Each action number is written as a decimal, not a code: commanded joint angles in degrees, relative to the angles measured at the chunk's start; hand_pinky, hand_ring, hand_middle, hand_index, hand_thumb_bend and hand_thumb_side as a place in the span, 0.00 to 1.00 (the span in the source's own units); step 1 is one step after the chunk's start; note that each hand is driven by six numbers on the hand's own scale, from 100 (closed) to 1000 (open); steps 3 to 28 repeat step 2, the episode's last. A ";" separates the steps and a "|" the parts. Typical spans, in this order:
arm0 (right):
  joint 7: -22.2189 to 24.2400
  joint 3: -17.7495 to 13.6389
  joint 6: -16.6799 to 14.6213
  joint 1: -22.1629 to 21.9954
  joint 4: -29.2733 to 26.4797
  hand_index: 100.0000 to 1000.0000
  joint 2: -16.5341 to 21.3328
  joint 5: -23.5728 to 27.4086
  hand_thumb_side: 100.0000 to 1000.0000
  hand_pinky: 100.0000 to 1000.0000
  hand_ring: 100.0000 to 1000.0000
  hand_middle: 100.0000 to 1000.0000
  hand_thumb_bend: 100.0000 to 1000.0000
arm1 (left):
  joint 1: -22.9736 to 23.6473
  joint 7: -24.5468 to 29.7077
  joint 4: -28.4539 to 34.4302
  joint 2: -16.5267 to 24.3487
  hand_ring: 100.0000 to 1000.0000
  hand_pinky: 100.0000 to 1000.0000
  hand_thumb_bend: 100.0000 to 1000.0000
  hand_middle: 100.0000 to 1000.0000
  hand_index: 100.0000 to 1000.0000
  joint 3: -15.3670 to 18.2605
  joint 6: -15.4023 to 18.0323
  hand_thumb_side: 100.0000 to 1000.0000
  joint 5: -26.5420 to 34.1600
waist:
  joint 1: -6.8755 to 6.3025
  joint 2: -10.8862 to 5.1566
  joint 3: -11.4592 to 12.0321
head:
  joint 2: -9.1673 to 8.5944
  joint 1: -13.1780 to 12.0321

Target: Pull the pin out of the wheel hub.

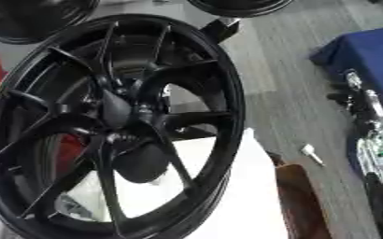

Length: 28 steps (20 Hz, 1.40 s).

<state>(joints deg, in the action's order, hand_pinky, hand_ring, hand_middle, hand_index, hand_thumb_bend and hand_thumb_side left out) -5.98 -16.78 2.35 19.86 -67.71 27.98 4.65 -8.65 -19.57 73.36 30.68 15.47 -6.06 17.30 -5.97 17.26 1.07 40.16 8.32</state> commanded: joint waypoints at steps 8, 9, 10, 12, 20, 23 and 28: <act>-4.48 -1.15 -0.15 -0.25 9.74 0.83 3.64 -4.78 0.97 0.88 0.72 0.73 0.00 | 3.24 -5.88 -14.97 -2.48 0.76 0.82 0.15 0.67 0.84 -0.77 3.74 0.61 3.27 | 0.65 -2.50 0.23 | -0.33 0.47; -4.48 -1.15 -0.15 -0.25 9.74 0.83 3.64 -4.78 0.97 0.88 0.72 0.73 0.00 | 3.24 -5.88 -14.97 -2.48 0.76 0.82 0.15 0.67 0.84 -0.77 3.74 0.61 3.27 | 0.65 -2.50 0.23 | -0.33 0.47; -4.48 -1.15 -0.15 -0.25 9.74 0.83 3.64 -4.78 0.97 0.88 0.72 0.73 0.00 | 3.24 -5.88 -14.97 -2.48 0.76 0.82 0.15 0.67 0.84 -0.77 3.74 0.61 3.27 | 0.65 -2.50 0.23 | -0.33 0.47; -4.48 -1.15 -0.15 -0.25 9.74 0.83 3.64 -4.78 0.97 0.88 0.72 0.73 0.00 | 3.24 -5.88 -14.97 -2.48 0.76 0.82 0.15 0.67 0.84 -0.77 3.74 0.61 3.27 | 0.65 -2.50 0.23 | -0.33 0.47; -4.48 -1.15 -0.15 -0.25 9.74 0.83 3.64 -4.78 0.97 0.88 0.72 0.73 0.00 | 3.24 -5.88 -14.97 -2.48 0.76 0.82 0.15 0.67 0.84 -0.77 3.74 0.61 3.27 | 0.65 -2.50 0.23 | -0.33 0.47; -4.48 -1.15 -0.15 -0.25 9.74 0.83 3.64 -4.78 0.97 0.88 0.72 0.73 0.00 | 3.24 -5.88 -14.97 -2.48 0.76 0.82 0.15 0.67 0.84 -0.77 3.74 0.61 3.27 | 0.65 -2.50 0.23 | -0.33 0.47; -4.48 -1.15 -0.15 -0.25 9.74 0.83 3.64 -4.78 0.97 0.88 0.72 0.73 0.00 | 3.24 -5.88 -14.97 -2.48 0.76 0.82 0.15 0.67 0.84 -0.77 3.74 0.61 3.27 | 0.65 -2.50 0.23 | -0.33 0.47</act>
